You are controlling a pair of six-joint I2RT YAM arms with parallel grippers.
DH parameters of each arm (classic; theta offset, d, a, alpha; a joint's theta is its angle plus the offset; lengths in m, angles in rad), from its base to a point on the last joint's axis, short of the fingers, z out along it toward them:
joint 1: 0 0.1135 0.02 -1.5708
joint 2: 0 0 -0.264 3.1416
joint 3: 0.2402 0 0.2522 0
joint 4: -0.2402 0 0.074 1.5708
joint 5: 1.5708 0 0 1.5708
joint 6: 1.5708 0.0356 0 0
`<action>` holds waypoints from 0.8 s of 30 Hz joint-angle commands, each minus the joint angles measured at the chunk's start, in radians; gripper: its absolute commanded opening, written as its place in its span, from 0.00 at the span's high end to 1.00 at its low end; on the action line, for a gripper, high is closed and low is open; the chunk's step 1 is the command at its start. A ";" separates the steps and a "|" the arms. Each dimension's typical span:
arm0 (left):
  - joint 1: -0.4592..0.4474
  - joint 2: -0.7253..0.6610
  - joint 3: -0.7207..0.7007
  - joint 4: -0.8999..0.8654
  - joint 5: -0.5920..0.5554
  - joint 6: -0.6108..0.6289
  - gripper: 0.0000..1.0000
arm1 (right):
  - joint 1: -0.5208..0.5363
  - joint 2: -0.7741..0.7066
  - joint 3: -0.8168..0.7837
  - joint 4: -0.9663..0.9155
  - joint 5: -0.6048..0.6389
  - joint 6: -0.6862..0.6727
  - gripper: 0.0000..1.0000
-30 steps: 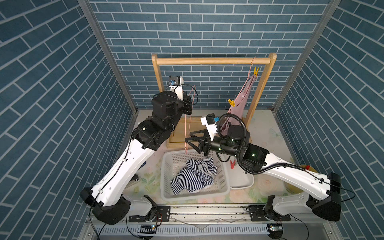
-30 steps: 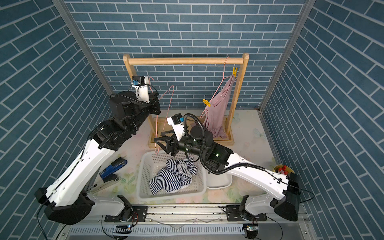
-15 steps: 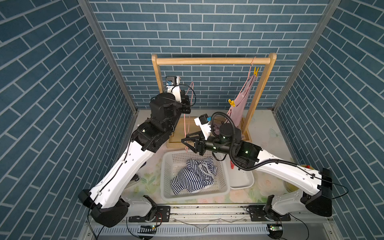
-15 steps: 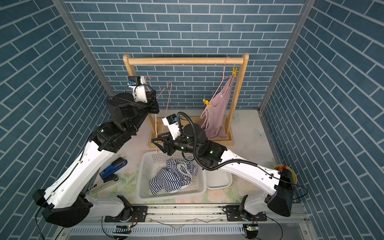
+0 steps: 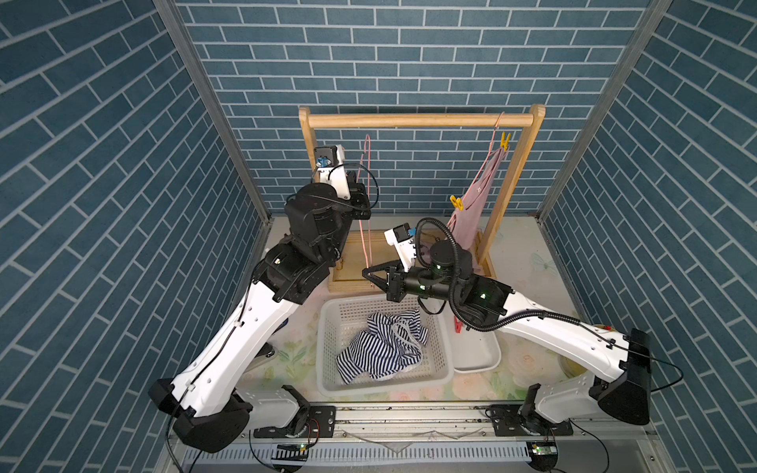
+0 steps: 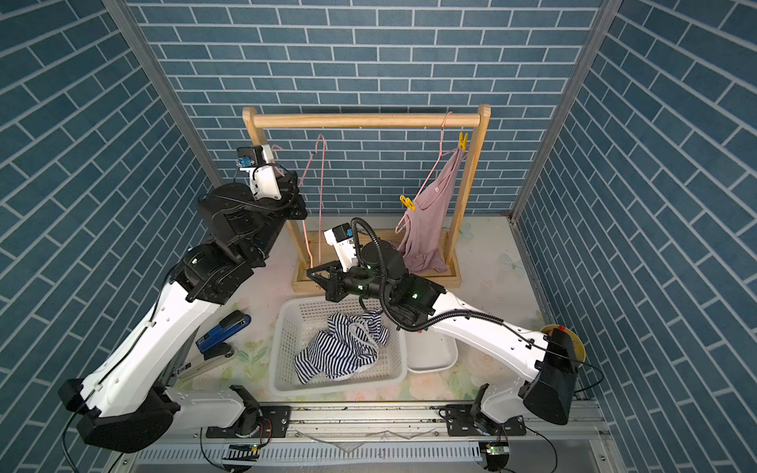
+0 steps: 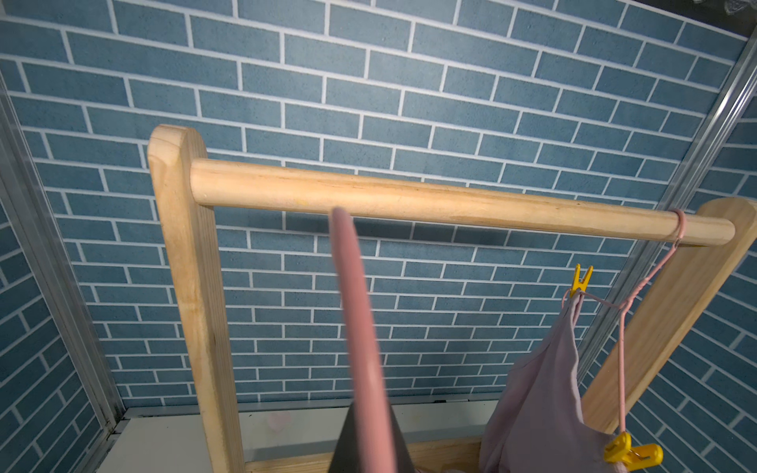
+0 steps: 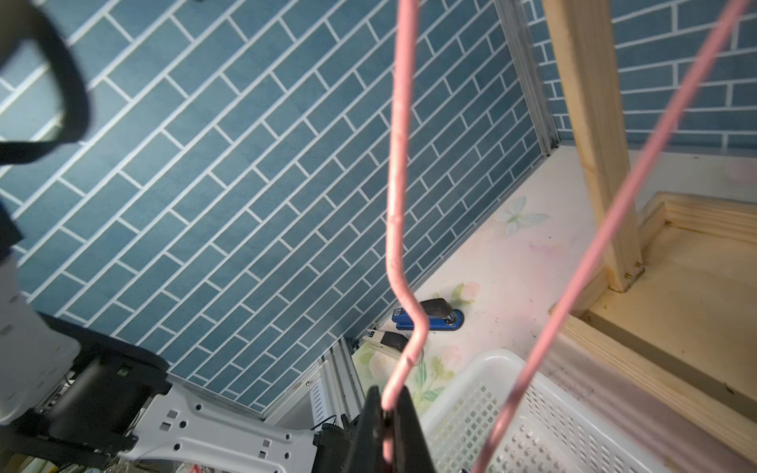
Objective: Remove the clothespins securing tank tops to the hanger
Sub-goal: Place the hanger on the clothesline.
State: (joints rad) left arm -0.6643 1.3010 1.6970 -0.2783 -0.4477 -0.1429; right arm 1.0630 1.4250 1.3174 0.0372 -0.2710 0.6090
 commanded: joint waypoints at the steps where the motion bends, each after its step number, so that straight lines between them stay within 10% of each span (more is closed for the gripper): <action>1: 0.005 0.012 0.015 0.004 0.013 -0.002 0.84 | 0.024 -0.022 -0.002 0.035 -0.027 -0.061 1.00; 4: 0.006 0.002 0.001 0.009 0.026 0.004 0.32 | 0.010 -0.032 -0.015 0.048 -0.019 -0.047 1.00; 7: 0.006 -0.017 -0.028 0.007 0.037 0.005 0.02 | -0.010 -0.039 -0.022 0.074 -0.017 -0.026 1.00; 24: 0.006 -0.344 -0.371 -0.038 -0.003 -0.006 0.01 | -0.157 -0.040 0.019 0.081 0.017 0.089 1.00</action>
State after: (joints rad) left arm -0.6632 0.9932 1.3529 -0.2871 -0.4194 -0.1436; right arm 0.9310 1.4147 1.2957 0.1066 -0.2653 0.6567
